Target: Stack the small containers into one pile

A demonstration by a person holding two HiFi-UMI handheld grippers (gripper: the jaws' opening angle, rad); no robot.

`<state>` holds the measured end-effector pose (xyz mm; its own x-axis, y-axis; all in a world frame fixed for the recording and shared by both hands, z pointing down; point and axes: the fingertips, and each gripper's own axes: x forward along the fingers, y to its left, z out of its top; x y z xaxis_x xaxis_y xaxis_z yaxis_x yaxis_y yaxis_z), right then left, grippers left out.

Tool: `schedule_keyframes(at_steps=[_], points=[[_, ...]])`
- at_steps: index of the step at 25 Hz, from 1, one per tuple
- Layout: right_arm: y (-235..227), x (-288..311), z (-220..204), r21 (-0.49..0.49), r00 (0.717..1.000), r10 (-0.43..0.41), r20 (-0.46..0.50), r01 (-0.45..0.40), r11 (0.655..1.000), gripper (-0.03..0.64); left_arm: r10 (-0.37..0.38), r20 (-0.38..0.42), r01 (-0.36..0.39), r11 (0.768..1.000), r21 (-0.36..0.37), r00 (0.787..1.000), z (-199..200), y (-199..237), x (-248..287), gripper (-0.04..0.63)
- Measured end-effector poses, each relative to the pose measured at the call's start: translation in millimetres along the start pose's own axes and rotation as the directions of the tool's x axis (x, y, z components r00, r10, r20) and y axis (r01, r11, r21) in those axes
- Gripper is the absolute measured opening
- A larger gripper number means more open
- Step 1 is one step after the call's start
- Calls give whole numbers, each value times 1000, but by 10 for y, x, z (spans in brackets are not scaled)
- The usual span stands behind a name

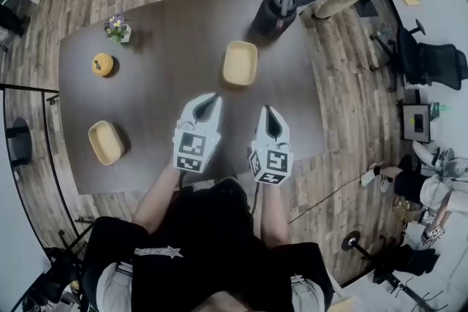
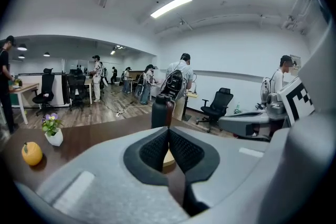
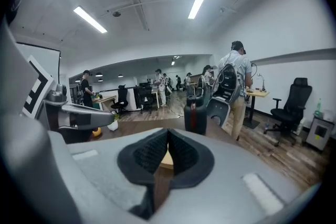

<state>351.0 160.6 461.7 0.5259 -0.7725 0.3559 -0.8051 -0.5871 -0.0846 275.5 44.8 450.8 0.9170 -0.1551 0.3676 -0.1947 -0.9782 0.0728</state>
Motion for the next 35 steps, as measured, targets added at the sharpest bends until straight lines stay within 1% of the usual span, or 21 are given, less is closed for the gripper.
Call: schedule_keyframes(at_steps=[4, 5, 6, 7, 8, 9, 10, 13, 16, 19, 25, 30, 34, 35], points=[[-178, 313, -150, 39, 999, 28, -41, -26, 999, 6, 23, -11, -24, 999, -21, 1000, -73, 33, 323, 14], [-205, 394, -201, 56, 998, 38, -55, -35, 998, 32, 18, -25, -18, 999, -31, 1000, -119, 35, 407, 24], [-225, 479, -257, 75, 996, 51, -72, -45, 996, 106, 5, -48, -7, 999, -44, 999, -183, 32, 495, 71], [-246, 564, -320, 97, 994, 63, -90, -54, 994, 148, -8, -77, 4, 998, -59, 997, -261, 28, 584, 154], [-270, 646, -386, 119, 991, 72, -108, -59, 991, 157, -15, -106, 7, 997, -72, 994, -345, 29, 664, 200], [-293, 724, -453, 140, 989, 81, -127, -62, 988, 172, -12, -132, 1, 997, -83, 991, -426, 39, 734, 225], [-317, 799, -514, 159, 986, 88, -145, -65, 985, 183, -5, -153, -9, 996, -91, 988, -500, 56, 798, 233], [-386, 1014, -640, 188, 978, 100, -183, -65, 980, 189, 7, -194, -30, 992, -119, 981, -676, 117, 991, 236], [-384, 1143, -748, 193, 969, 119, -215, -77, 978, 189, 12, -230, -47, 988, -147, 973, -837, 169, 1092, 236], [-408, 1284, -869, 198, 961, 135, -242, -88, 976, 189, 16, -260, -60, 985, -161, 965, -981, 218, 1224, 233], [-416, 1556, -1069, 205, 945, 162, -282, -105, 973, 187, 24, -290, -78, 981, -176, 957, -1156, 341, 1465, 218], [-368, 1704, -1214, 197, 930, 184, -318, -125, 972, 187, 17, -328, -85, 978, -193, 945, -1372, 353, 1568, 202], [-355, 1755, -1267, 201, 920, 203, -336, -140, 969, 187, 17, -345, -91, 975, -202, 939, -1455, 339, 1616, 179], [-346, 1762, -1279, 199, 918, 206, -340, -144, 969, 168, 17, -350, -92, 975, -200, 937, -1475, 344, 1620, 160]])
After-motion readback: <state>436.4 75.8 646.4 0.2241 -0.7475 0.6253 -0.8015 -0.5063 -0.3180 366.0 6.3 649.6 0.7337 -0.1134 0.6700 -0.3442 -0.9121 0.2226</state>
